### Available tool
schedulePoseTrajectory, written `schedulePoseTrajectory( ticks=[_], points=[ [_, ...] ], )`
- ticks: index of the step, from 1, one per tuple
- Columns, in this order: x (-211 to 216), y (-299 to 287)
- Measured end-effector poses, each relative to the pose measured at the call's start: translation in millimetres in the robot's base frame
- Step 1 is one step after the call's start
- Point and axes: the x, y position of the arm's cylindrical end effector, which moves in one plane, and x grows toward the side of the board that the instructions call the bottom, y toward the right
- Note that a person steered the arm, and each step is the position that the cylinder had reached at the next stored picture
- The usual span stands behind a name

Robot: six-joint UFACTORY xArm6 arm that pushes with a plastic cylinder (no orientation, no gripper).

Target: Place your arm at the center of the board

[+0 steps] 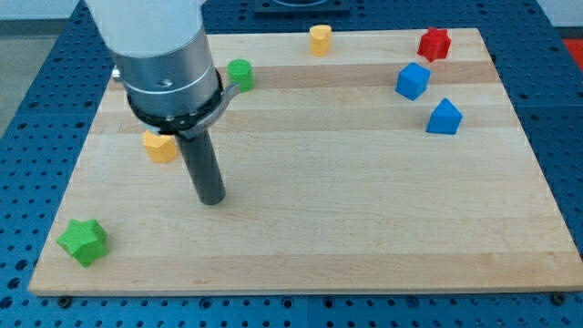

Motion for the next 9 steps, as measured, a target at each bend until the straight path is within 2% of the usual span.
schedulePoseTrajectory(
  ticks=[3, 5, 9],
  points=[
    [-46, 18],
    [-47, 68],
    [-106, 119]
  ],
)
